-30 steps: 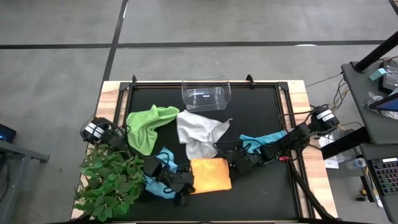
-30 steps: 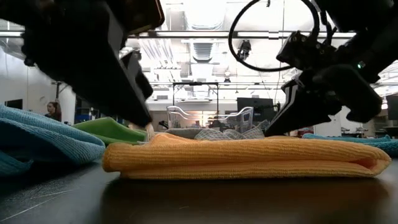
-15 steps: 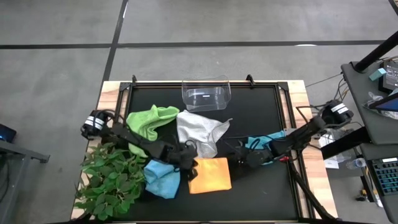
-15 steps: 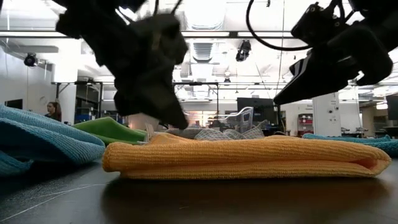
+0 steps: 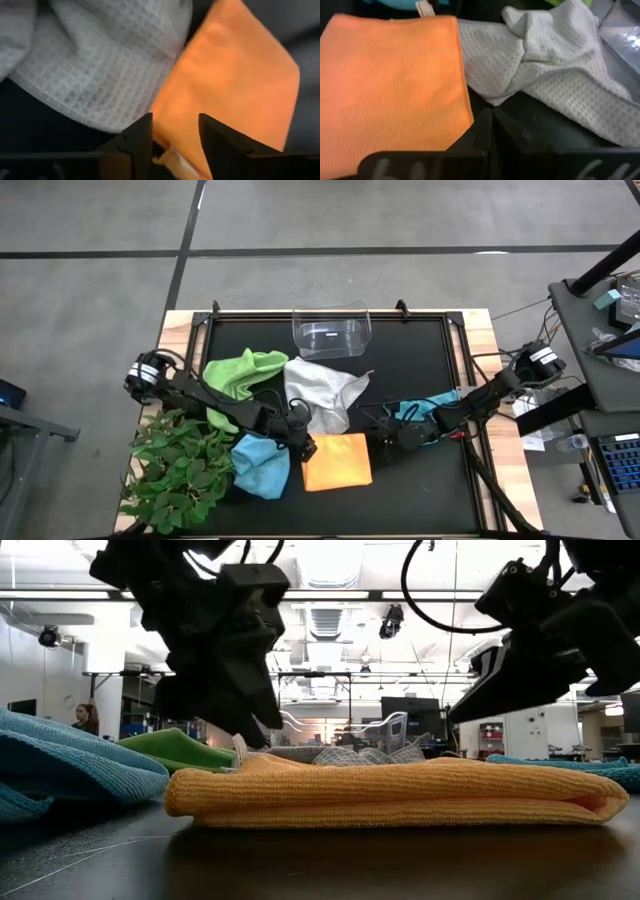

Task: Fold microfiber towels
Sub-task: Fold the orange microfiber cloth

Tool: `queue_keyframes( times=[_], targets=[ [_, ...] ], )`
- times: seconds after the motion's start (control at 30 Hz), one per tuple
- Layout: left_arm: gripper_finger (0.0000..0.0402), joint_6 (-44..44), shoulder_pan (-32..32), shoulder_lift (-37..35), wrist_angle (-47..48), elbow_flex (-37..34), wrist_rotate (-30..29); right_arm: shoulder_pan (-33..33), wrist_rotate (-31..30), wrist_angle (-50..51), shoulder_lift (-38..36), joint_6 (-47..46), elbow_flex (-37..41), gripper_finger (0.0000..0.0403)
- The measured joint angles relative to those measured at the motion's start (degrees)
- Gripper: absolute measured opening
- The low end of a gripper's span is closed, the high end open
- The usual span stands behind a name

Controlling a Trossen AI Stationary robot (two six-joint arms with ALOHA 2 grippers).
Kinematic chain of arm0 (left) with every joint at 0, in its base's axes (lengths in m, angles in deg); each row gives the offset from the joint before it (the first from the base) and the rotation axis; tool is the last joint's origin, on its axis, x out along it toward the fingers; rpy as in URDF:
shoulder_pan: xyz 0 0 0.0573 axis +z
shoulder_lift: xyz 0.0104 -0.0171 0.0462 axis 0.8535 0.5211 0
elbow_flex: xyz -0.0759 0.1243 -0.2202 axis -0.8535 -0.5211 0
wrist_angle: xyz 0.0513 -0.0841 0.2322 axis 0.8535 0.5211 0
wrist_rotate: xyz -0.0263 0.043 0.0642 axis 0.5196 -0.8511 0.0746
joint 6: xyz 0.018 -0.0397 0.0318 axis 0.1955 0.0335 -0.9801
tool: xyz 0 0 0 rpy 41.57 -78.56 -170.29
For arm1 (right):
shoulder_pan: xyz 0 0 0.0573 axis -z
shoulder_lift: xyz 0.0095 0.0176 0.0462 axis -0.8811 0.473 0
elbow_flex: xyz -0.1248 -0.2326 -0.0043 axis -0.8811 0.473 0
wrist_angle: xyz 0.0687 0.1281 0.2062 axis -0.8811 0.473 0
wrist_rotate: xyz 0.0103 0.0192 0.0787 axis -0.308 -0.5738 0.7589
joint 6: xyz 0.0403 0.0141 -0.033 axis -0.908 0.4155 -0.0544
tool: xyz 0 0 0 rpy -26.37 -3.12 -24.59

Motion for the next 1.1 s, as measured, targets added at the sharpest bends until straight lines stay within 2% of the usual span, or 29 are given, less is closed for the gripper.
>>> queue_keyframes(
  times=[0.13, 0.5, 0.67, 0.9, 1.1],
  targets=[
    [0.0161, 0.2, 0.0, 0.72, -0.11, -0.39, -0.59, 0.0, 0.0, -0.17, 0.02, 0.0, 0.0, 0.0009],
    [0.0157, -0.08, -0.15, 2.44, -2.37, -0.32, -0.13, 0.0, 0.06, -0.89, 0.02, 0.01, 0.0, 0.0009],
    [0.0114, -0.54, -0.15, 2.7, -2.2, 0.06, 1.56, 0.0, 0.07, -0.91, 0.07, 0.0, 0.0, 0.0009],
    [0.0011, -1.9, -0.17, 2.17, -1.85, 0.08, 1.98, 0.0, 0.13, -0.87, 0.07, 0.0, 0.0, 0.0009],
    [0.0012, -3.25, -0.17, 0.75, -1.57, 0.63, 2.88, 0.0, 0.13, -0.87, 0.07, 0.0, 0.0, 0.0009]
  ],
)
